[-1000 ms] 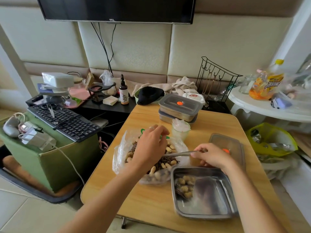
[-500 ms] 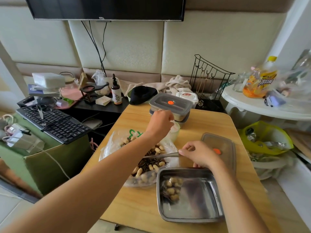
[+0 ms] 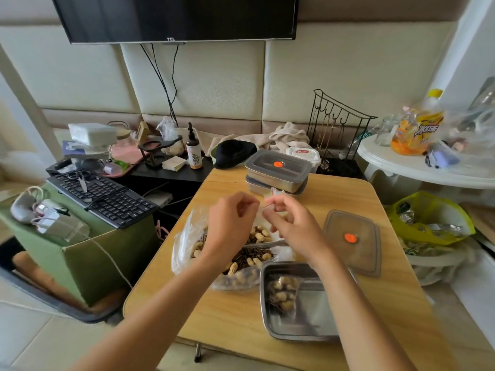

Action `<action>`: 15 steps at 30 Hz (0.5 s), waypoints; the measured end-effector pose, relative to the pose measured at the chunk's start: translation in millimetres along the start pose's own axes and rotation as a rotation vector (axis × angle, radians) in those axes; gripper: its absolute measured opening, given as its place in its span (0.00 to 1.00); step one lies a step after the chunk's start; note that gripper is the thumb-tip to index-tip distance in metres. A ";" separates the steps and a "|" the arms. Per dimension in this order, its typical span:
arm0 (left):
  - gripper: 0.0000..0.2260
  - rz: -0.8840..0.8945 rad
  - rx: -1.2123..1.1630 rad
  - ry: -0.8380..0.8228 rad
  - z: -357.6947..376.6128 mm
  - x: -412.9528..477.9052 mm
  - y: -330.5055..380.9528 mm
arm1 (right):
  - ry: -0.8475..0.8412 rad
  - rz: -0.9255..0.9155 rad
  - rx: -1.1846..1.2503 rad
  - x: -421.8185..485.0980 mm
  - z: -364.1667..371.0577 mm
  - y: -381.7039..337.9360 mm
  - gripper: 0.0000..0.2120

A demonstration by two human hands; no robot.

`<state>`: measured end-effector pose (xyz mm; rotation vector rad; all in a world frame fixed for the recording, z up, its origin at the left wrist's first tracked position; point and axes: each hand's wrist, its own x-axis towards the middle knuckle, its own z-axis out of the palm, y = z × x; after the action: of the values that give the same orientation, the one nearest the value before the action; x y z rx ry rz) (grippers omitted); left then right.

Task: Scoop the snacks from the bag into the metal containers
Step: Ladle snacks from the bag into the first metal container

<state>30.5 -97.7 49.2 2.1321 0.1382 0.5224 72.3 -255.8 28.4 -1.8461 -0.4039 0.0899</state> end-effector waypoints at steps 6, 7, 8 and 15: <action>0.05 -0.309 -0.331 0.035 -19.2 -35.3 -24.0 | -0.030 0.092 0.117 -3.9 24.1 0.9 0.04; 0.04 -0.320 -0.354 0.011 -21.7 -36.2 -27.8 | -0.039 0.097 0.094 -4.2 27.3 2.0 0.05; 0.03 -0.318 -0.363 -0.024 -24.7 -37.3 -32.5 | -0.055 0.101 0.064 -4.4 31.1 3.5 0.06; 0.04 -0.274 -0.266 -0.043 -34.2 -35.1 -40.9 | -0.210 0.063 0.031 -6.7 37.8 -6.0 0.17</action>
<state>-11.6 -58.0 22.2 1.8275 0.3139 0.3137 54.7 -222.0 21.3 -1.8248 -0.4870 0.3341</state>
